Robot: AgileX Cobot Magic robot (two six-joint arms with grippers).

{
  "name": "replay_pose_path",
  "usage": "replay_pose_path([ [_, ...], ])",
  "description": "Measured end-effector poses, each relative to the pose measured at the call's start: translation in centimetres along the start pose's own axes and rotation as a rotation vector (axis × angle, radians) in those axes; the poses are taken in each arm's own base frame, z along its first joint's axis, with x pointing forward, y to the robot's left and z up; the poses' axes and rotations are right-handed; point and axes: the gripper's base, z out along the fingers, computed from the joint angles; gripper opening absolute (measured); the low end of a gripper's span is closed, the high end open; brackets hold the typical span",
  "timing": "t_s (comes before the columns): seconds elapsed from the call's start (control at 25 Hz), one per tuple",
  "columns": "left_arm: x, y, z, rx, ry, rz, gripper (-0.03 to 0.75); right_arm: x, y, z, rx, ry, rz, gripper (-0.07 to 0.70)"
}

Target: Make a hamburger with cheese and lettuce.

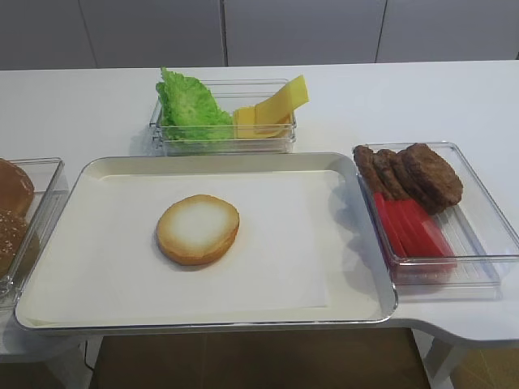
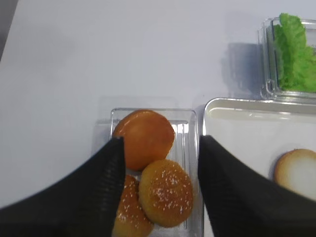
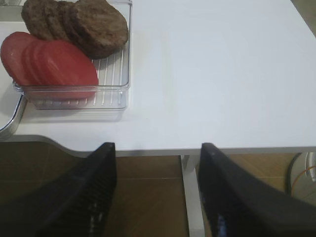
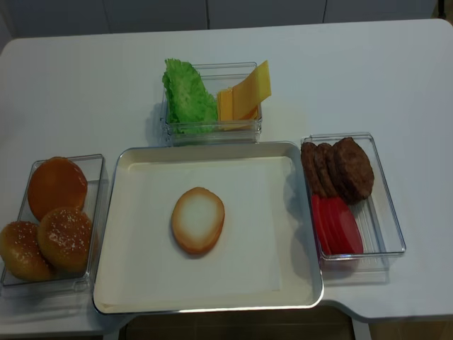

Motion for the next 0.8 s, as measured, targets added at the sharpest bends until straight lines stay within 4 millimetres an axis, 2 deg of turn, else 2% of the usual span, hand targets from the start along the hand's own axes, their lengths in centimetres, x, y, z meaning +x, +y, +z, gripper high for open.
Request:
replay_pose_path([
  [0.24,5.0,0.7,-1.8,-0.023,0.005,-0.010,0.361,0.0,0.0,0.0,0.000,0.000,0.000,0.406],
  [0.48,10.3,1.5,-4.4,-0.044,-0.063,-0.021,0.361,0.0,0.0,0.0,0.000,0.000,0.000,0.406],
  [0.8,16.5,2.1,-5.6,-0.043,-0.128,-0.026,0.360,0.0,0.0,0.0,0.000,0.000,0.000,0.406],
])
